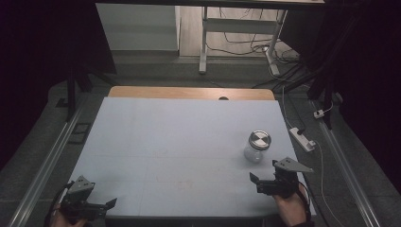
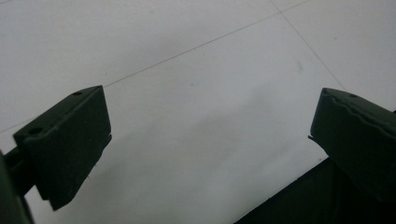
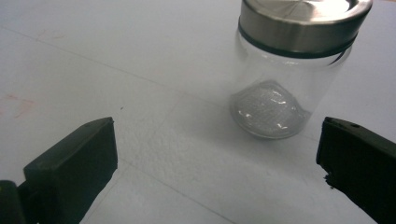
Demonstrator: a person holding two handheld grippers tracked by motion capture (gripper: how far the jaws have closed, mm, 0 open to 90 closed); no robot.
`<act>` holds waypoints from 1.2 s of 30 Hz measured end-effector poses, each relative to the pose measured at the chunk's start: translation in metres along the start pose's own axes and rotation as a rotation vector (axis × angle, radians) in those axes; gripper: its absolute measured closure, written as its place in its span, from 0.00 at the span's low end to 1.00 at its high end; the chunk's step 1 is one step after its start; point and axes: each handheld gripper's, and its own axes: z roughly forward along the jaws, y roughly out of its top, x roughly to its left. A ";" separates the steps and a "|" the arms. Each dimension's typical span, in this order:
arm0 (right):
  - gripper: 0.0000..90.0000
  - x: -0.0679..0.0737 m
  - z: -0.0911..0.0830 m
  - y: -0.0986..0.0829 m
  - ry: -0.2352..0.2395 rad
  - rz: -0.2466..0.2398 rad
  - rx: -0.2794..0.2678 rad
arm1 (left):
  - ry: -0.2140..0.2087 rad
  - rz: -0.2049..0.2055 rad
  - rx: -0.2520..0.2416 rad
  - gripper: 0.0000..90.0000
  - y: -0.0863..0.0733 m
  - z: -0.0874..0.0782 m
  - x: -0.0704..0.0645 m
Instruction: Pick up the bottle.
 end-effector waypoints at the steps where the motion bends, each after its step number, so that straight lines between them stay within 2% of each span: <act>1: 0.00 -0.001 0.001 0.001 -0.004 0.003 -0.002 | 0.001 0.000 -0.002 0.00 0.000 0.000 0.000; 9: 0.00 -0.007 0.008 0.011 -0.019 0.004 -0.003 | -0.033 -0.006 -0.011 0.00 0.000 -0.001 0.003; 13: 0.00 -0.010 0.013 0.017 -0.032 -0.004 -0.003 | -0.035 0.022 -0.024 0.00 0.000 -0.002 0.003; 18: 0.00 -0.015 0.015 0.022 -0.048 0.008 -0.016 | -0.079 0.041 -0.028 0.00 0.001 -0.001 0.005; 22: 0.00 -0.020 0.018 0.025 -0.036 0.026 -0.001 | -0.095 0.040 -0.030 0.00 0.001 -0.001 0.006; 25: 0.00 -0.023 0.021 0.027 -0.043 0.032 0.011 | -0.106 0.033 -0.026 0.00 0.001 0.000 0.007; 28: 0.00 -0.024 0.025 0.030 -0.077 0.015 0.027 | -0.112 0.024 -0.025 0.00 0.001 0.001 0.008; 36: 0.00 -0.026 0.041 0.033 -0.090 0.000 0.049 | -0.116 0.032 -0.013 0.00 0.002 0.002 0.007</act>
